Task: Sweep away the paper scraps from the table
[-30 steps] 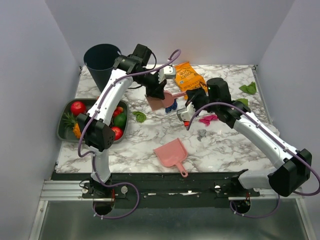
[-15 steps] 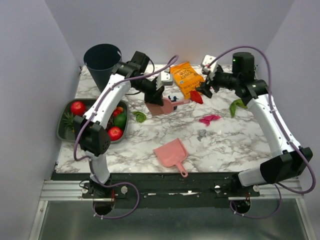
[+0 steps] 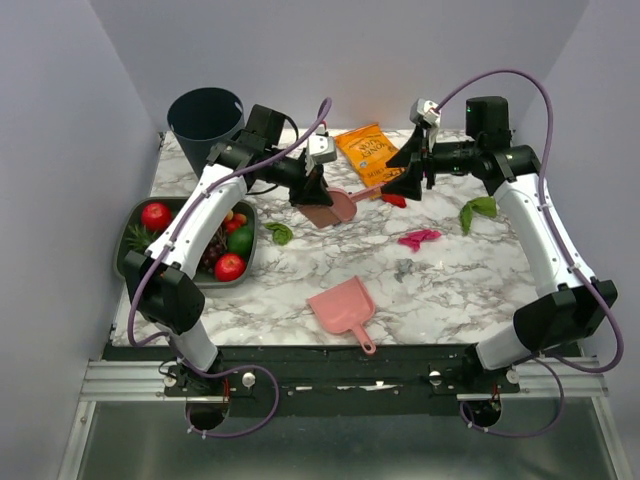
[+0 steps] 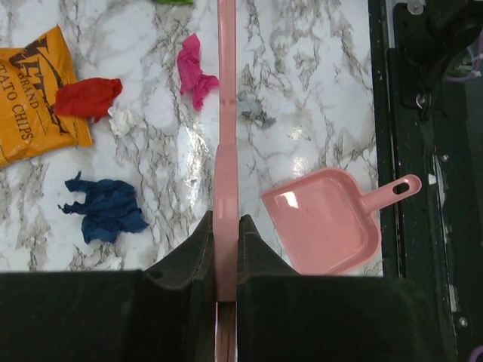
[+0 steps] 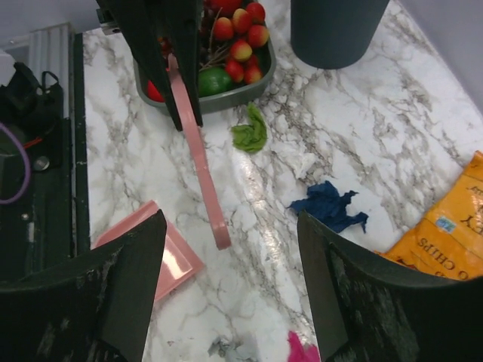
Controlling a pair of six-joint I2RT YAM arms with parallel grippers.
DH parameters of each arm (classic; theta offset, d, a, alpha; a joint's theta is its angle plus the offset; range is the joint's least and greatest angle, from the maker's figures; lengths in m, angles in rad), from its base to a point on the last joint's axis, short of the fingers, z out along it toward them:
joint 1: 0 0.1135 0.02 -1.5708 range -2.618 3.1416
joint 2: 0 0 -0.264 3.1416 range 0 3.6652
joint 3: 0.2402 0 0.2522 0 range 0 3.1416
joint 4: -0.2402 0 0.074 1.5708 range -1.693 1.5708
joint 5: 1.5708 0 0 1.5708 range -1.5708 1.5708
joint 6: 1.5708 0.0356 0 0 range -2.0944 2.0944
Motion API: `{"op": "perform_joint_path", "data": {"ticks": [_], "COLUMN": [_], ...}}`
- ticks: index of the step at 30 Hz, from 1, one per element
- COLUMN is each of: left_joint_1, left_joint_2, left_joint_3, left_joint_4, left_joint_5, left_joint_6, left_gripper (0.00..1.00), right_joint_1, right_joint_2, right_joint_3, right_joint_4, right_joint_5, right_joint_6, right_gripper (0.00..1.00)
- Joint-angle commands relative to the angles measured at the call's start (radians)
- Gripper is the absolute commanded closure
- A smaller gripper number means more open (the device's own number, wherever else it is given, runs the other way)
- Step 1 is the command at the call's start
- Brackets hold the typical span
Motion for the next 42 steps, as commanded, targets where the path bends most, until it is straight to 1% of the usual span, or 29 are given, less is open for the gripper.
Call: {"op": "perform_joint_path", "data": {"ticks": [1,4,6,11,12,17,21,24,29,33,39,42], "left_joint_1": [0.008,0.008,0.008,0.008,0.008,0.015,0.028,0.032,0.032,0.040,0.043,0.046], "left_joint_2": [-0.020,-0.028,-0.024,-0.019,-0.023,-0.043,-0.043,-0.048,-0.059,-0.065,-0.063,-0.062], "left_joint_3": [-0.027,-0.041,-0.032,-0.035,-0.046,-0.089,-0.110,-0.132,-0.179,-0.213,-0.204,-0.195], "left_joint_4": [0.177,0.231,0.231,0.249,0.260,0.350,0.435,0.482,0.576,0.660,0.669,0.645], "left_joint_5": [0.100,0.108,0.113,0.123,0.120,0.105,0.130,0.131,0.133,0.150,0.171,0.176], "left_joint_6": [-0.141,-0.198,-0.207,-0.242,-0.249,-0.301,-0.394,-0.433,-0.520,-0.594,-0.595,-0.553], "left_gripper": [1.00,1.00,1.00,1.00,1.00,1.00,1.00,1.00,1.00,1.00,1.00,1.00], "right_joint_1": [0.023,0.042,0.050,0.071,0.074,0.086,0.088,0.086,0.086,0.088,0.088,0.088], "right_joint_2": [0.036,0.059,0.071,0.091,0.099,0.114,0.122,0.119,0.124,0.136,0.159,0.164], "right_joint_3": [0.056,0.080,0.094,0.109,0.111,0.109,0.112,0.097,0.082,0.082,0.094,0.097], "right_joint_4": [-0.132,-0.181,-0.214,-0.192,-0.185,-0.129,-0.131,-0.119,-0.099,-0.096,-0.135,-0.146], "right_joint_5": [-0.073,-0.054,-0.054,-0.044,-0.041,-0.054,-0.059,-0.061,-0.070,-0.056,-0.053,-0.048], "right_joint_6": [-0.073,-0.108,-0.127,-0.104,-0.098,-0.020,-0.006,0.003,0.040,0.048,0.017,0.002], "right_gripper": [0.24,0.27,0.30,0.36,0.38,0.45,0.50,0.53,0.56,0.57,0.57,0.58]}}
